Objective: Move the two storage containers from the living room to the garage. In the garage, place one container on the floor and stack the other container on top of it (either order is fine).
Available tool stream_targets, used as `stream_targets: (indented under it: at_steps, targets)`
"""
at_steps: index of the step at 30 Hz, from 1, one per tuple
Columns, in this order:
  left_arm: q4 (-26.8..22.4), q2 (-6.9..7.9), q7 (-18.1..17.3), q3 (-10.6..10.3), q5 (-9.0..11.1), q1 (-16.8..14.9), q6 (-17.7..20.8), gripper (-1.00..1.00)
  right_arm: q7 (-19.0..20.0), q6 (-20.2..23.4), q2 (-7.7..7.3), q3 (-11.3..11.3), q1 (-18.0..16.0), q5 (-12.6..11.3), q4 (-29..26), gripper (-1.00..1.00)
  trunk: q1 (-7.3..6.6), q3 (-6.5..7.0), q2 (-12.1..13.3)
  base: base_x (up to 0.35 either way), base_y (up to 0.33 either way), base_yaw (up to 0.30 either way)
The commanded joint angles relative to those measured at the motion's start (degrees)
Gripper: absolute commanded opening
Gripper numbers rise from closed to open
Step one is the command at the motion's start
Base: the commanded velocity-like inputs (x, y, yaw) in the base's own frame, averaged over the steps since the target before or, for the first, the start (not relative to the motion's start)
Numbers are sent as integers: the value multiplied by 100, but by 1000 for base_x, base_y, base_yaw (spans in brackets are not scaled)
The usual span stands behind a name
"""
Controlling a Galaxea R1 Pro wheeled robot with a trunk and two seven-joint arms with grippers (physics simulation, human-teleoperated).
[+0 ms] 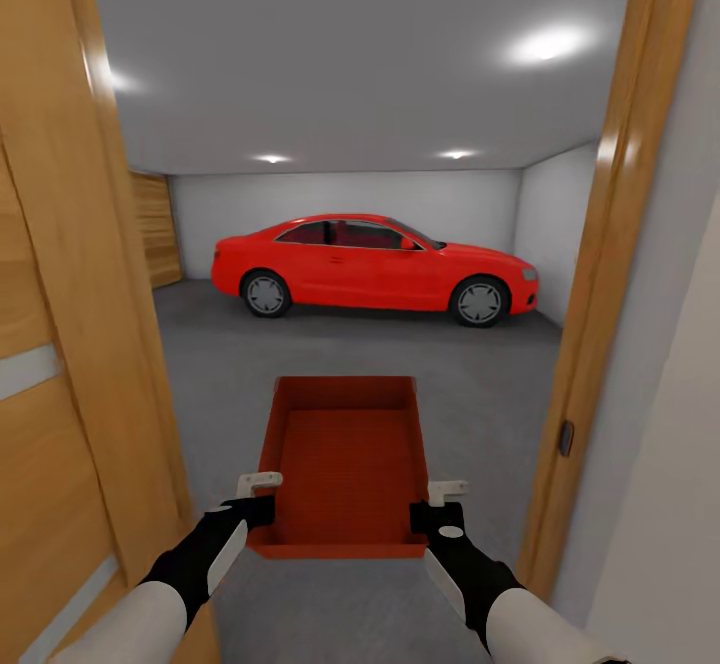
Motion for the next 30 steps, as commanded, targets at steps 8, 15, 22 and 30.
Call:
stream_targets:
  at_steps: [8,15,22,30]
  targets:
    - [-28,20,91,141,-87,-5,-168,-100,53,9,-5,75,-3,-151,7,-100,3,-8,-5,213,172,-189]
    - [-28,20,93,141,-87,-5,-168,-100,52,2,-5,75,-3,-153,8,-100,3,-8,-5,74,53,-21]
    - [-28,20,93,141,-87,-5,-168,-100,59,-8,-5,82,-3,-154,7,-100,3,-8,-5,22,15,-1]
    - [-28,20,95,141,-87,-5,-168,-100,60,-8,-8,81,-3,-149,8,-100,3,-8,-5,146,127,-1]
